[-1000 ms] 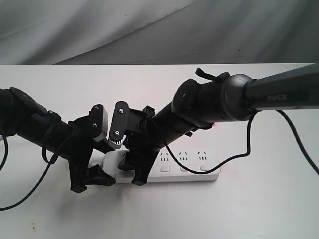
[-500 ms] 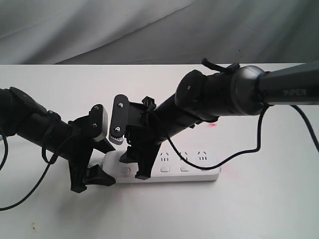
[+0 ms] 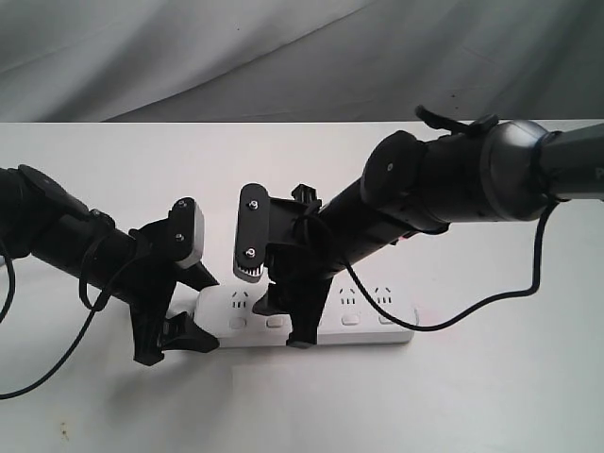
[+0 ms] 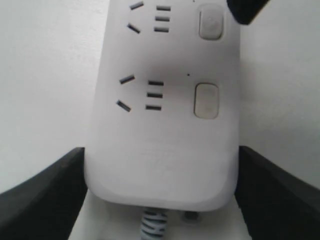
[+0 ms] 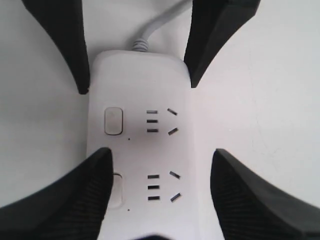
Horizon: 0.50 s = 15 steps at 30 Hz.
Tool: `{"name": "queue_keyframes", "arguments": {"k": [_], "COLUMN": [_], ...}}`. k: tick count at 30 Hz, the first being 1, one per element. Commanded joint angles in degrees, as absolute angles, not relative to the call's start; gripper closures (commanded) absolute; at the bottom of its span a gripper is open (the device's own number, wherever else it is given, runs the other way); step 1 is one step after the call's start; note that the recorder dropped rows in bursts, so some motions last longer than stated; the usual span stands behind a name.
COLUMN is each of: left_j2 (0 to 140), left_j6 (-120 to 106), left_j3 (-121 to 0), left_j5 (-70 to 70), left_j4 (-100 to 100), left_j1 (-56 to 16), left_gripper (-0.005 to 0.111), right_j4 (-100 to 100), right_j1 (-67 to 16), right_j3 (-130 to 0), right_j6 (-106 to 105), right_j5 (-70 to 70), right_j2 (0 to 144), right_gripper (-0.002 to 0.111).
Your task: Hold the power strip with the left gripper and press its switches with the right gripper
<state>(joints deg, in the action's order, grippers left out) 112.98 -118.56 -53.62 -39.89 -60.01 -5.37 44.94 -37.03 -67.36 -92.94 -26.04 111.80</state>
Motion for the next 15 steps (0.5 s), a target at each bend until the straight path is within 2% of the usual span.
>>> {"name": "queue_keyframes", "arguments": {"k": [1, 15], "left_j2": [112.97, 112.97], "left_j6": [-118.97, -118.84], "left_j3": [-53.52, -53.52], "left_j5": [-40.34, -40.34], "left_j4": [-59.91, -59.91], "left_j1": [-5.25, -5.25], "left_gripper": [0.039, 0.039], "right_j4": [44.37, 43.59], "right_j1": [-36.63, -36.63], "right_j3": [-67.03, -66.07], "right_j6": [-92.93, -92.58], "right_j5": [-25.51, -22.17], "right_j2": [111.36, 113.77], "right_gripper": [0.054, 0.054]}}
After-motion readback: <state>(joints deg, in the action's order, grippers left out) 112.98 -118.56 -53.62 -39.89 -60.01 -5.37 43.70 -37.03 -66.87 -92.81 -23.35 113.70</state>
